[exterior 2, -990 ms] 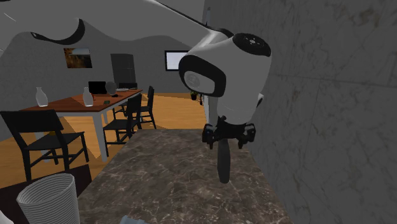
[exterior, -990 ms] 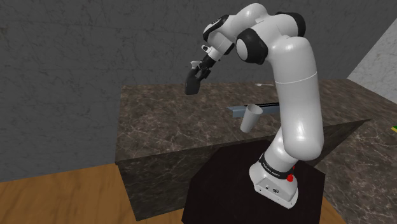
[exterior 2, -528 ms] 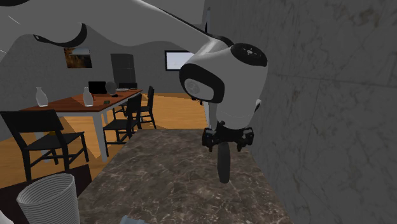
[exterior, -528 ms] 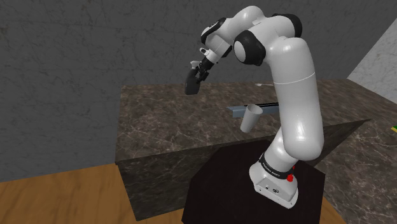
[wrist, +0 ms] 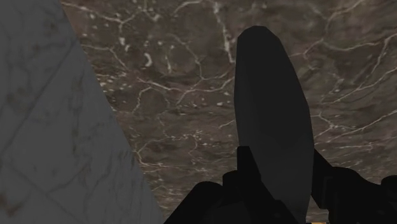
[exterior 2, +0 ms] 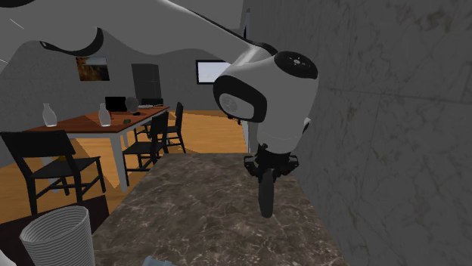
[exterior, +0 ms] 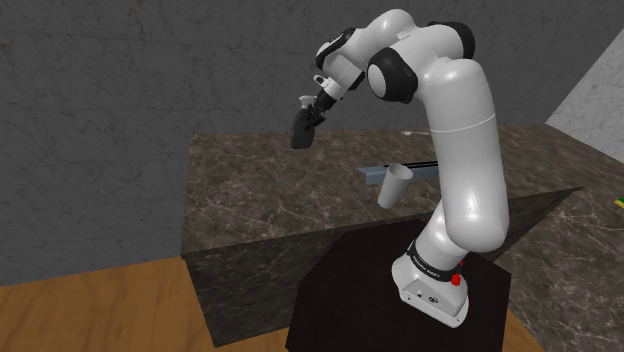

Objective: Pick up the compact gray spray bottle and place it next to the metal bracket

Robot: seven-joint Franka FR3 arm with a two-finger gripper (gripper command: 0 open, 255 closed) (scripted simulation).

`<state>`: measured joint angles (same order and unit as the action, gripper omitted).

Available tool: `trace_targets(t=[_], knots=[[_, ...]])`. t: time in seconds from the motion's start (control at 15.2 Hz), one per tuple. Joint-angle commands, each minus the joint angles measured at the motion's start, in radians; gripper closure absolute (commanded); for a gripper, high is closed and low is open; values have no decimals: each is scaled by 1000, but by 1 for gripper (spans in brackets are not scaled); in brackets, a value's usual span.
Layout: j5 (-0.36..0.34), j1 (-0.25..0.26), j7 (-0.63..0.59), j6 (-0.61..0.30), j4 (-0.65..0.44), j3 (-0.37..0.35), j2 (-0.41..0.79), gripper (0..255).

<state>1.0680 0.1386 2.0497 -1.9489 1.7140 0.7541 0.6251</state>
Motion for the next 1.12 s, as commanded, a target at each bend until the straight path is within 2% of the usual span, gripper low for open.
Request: trace_targets(t=[0.0,0.26,1.06], knots=[[0,0,0,0,0,0,0,255],[0,0,0,0,0,0,0,255],[-79,28,-85,70,-34,48,-84,255]])
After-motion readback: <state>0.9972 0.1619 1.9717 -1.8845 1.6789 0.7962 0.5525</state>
